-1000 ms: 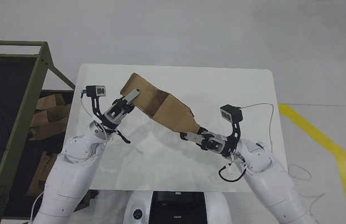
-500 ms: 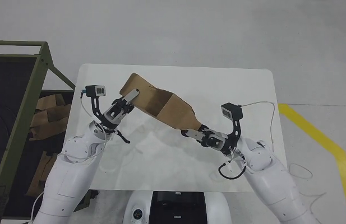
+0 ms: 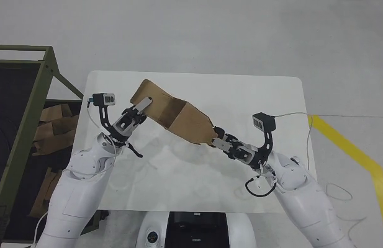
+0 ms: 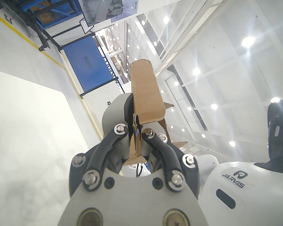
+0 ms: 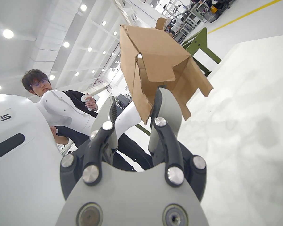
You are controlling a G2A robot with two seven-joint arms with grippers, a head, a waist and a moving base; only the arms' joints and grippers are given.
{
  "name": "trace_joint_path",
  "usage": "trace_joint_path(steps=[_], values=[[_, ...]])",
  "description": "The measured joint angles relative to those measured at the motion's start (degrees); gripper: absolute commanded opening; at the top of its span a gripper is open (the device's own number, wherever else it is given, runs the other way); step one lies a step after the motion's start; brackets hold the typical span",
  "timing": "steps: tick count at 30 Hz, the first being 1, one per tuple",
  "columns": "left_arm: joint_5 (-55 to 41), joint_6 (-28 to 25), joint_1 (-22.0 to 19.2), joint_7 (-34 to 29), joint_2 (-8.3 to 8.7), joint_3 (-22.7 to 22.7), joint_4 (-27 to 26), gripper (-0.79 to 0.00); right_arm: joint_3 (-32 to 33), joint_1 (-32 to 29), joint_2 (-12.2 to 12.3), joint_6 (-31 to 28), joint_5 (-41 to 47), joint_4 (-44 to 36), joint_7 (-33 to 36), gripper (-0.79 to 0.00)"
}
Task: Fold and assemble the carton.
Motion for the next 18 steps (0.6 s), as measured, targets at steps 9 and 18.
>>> trace_joint_path(steps=[9,18], values=[[-0.2,0.3,-0.5,-0.3,-0.11,-0.1,0.4,-0.785,-2.7,2.4,-0.5,1.3,0.4,2.3,0.4,-0.505],[-0.3,0.6,-0.7,-0.6,-0.22,-0.1,0.8,-0.785,-4.8,4.2,-1.1,0.6,0.3,3.3,-0.6,-0.517]])
